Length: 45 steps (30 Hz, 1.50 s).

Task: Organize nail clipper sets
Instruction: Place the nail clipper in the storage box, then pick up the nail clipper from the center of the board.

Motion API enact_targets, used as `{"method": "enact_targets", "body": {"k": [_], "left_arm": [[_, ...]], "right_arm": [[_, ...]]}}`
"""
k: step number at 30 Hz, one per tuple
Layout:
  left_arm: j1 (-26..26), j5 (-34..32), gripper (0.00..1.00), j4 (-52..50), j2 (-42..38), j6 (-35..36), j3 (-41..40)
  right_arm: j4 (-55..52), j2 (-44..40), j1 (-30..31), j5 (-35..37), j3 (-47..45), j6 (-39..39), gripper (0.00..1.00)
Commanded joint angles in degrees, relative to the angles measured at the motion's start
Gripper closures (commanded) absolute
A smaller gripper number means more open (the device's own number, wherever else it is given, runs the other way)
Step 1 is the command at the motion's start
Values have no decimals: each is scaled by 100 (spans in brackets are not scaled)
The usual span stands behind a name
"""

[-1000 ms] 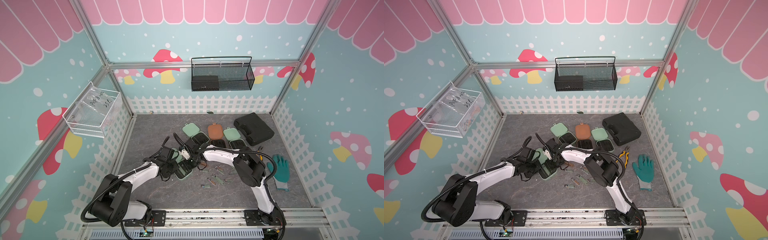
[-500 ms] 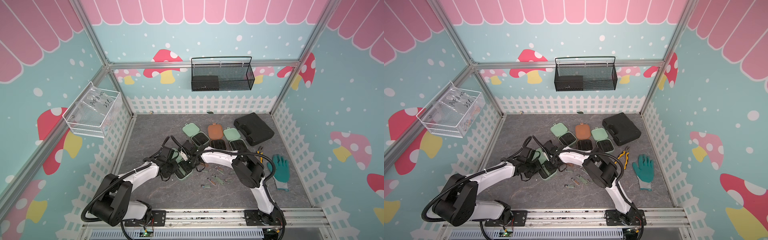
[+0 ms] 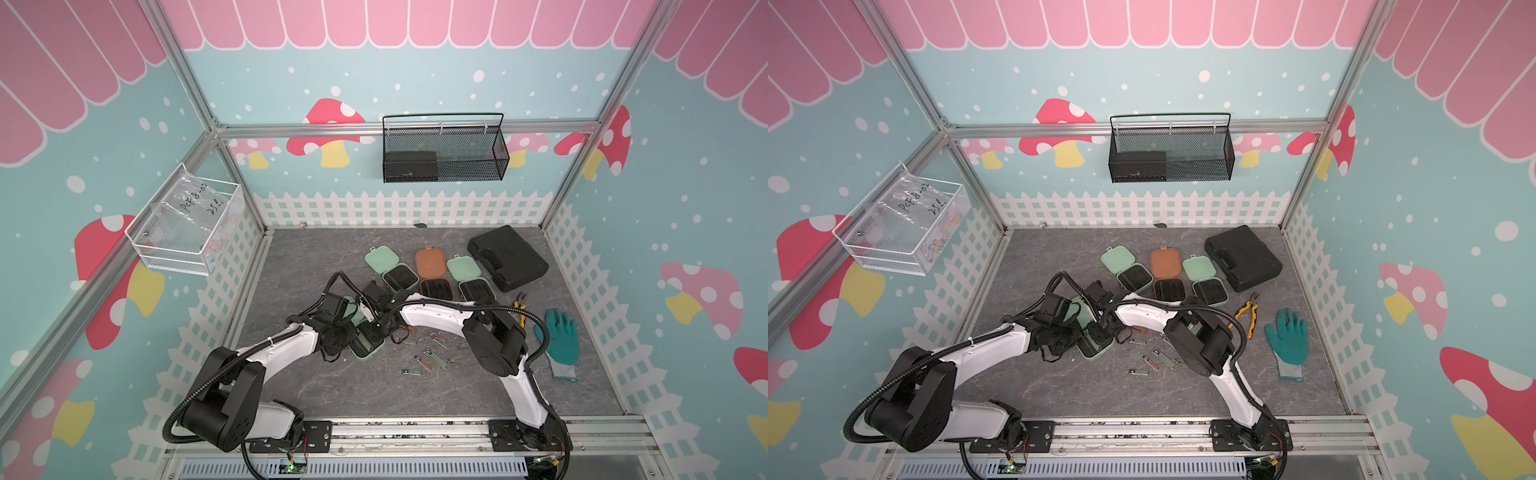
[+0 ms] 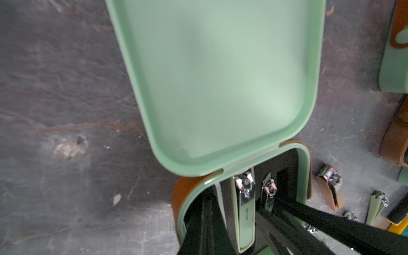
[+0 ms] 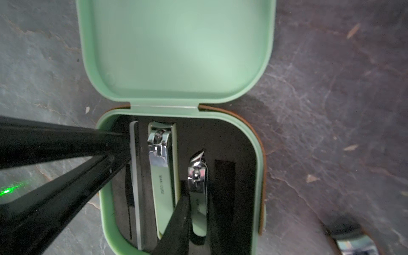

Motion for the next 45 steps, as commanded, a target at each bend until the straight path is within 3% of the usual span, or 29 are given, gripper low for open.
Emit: {"method": "enact_targets", "body": {"k": [1, 8, 13, 17, 26, 31, 37, 45], "left_arm": [[3, 92, 100, 33, 167, 44, -169], [3, 75, 100, 16, 157, 63, -164], [3, 68, 100, 16, 175, 72, -147], [3, 91, 100, 16, 166, 87, -145], [3, 90, 100, -24, 114, 78, -119], [7, 38, 100, -90, 74, 89, -89], [11, 29, 100, -126, 85, 107, -47], [16, 40, 100, -133, 122, 111, -23]], "right_arm": [[-396, 82, -70, 339, 268, -100, 75], [-439, -213, -72, 3, 615, -222, 68], [-422, -593, -77, -50, 329, -338, 68], [-349, -1325, -73, 201, -497, -712, 65], [525, -3174, -67, 47, -3170, -2017, 56], [673, -3639, -35, -45, -3801, -2351, 51], [674, -3755, 114, -28, -4023, -2486, 50], [488, -3148, 517, 411, -3901, -2569, 51]]}}
